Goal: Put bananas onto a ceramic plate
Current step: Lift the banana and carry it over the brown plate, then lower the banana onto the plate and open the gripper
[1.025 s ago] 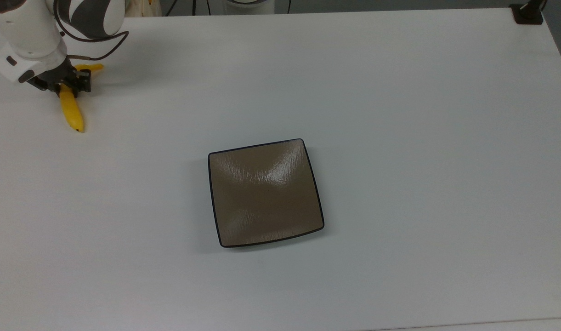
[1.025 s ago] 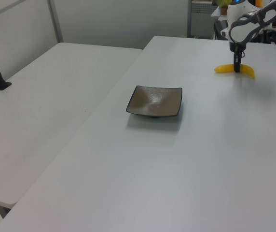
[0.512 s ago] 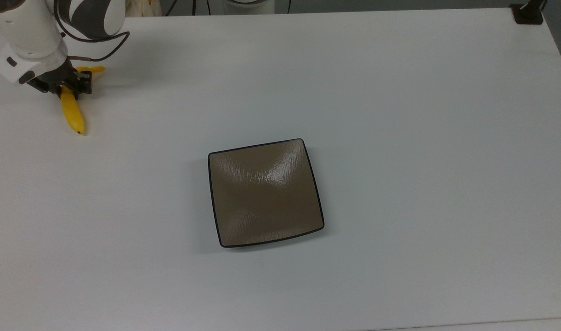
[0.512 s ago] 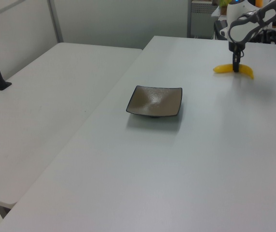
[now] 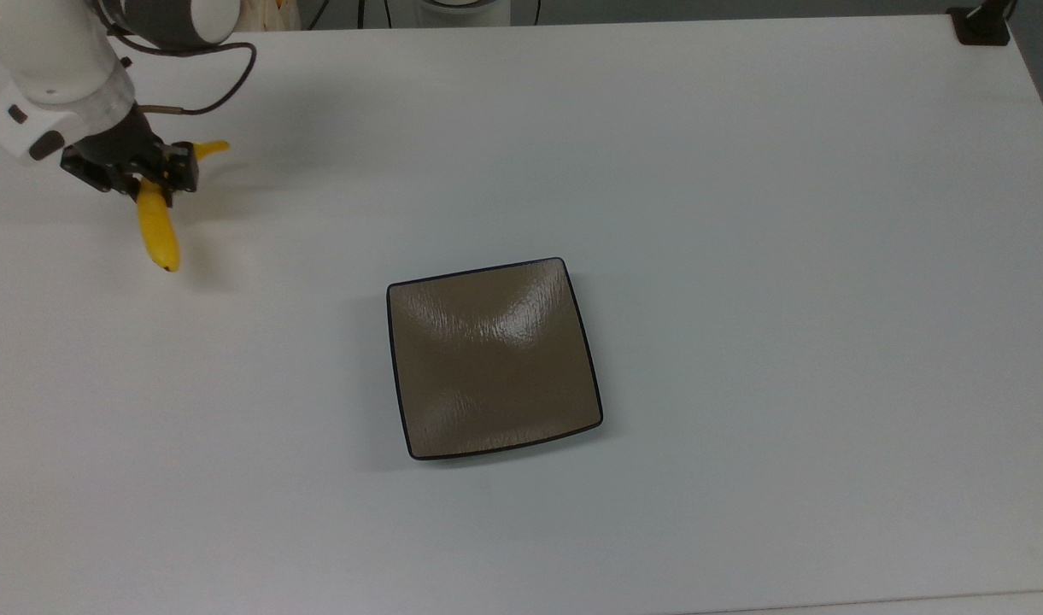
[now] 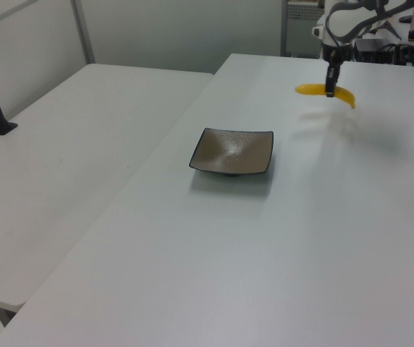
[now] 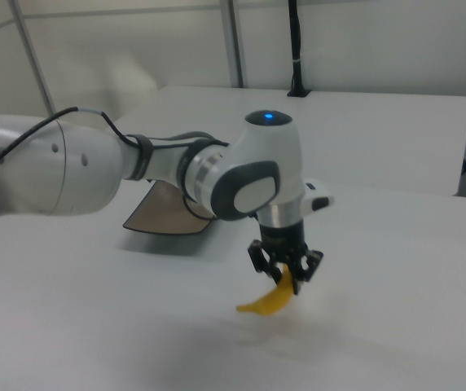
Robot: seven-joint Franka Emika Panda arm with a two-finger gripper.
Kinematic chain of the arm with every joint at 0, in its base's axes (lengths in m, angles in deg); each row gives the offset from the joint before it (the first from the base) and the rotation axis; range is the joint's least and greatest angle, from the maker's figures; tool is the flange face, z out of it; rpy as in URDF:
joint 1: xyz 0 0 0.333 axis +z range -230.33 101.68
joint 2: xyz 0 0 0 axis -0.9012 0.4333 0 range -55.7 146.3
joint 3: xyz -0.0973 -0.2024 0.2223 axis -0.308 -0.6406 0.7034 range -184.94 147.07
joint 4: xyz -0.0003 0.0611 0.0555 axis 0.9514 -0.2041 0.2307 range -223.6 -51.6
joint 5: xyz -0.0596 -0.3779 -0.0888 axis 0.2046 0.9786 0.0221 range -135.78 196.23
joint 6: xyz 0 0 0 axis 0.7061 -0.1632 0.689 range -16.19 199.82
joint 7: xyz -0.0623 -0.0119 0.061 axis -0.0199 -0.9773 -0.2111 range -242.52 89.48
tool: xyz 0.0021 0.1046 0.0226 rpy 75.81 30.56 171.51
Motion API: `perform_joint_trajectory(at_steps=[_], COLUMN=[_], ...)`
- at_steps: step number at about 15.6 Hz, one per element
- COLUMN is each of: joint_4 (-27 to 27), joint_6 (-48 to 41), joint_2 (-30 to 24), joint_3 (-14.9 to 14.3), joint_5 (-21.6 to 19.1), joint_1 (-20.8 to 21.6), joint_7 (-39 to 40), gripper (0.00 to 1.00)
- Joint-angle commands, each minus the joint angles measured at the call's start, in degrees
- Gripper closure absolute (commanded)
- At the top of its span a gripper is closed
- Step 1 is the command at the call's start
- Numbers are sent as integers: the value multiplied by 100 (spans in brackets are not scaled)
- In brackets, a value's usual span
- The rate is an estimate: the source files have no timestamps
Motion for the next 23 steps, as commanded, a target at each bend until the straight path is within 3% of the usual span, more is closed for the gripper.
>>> perform_joint_trajectory(at_steps=[1, 7, 12, 18, 19, 20, 21, 22, 23], joint_4=[111, 427, 630, 832, 832, 832, 832, 832, 832], joint_6=[-155, -190, -94, 538, 687, 863, 1047, 1188, 1268], joint_2=[-79, -61, 27, 316, 378, 431, 501, 545, 563], joint_3=[220, 616, 976, 1021, 1029, 1029, 1056, 1099, 1100], joint_5=[-138, -867, -938, -1166, -1210, -1219, -1219, -1202, -1184], joint_1=[311, 646, 970, 1542, 1612, 1630, 1639, 1691, 1718], joint_7=[-874, -1999, -2878, -3459, -3669, -3854, -3986, -4066, -4093], gripper=[96, 95, 95, 93, 89, 71, 46, 11, 0])
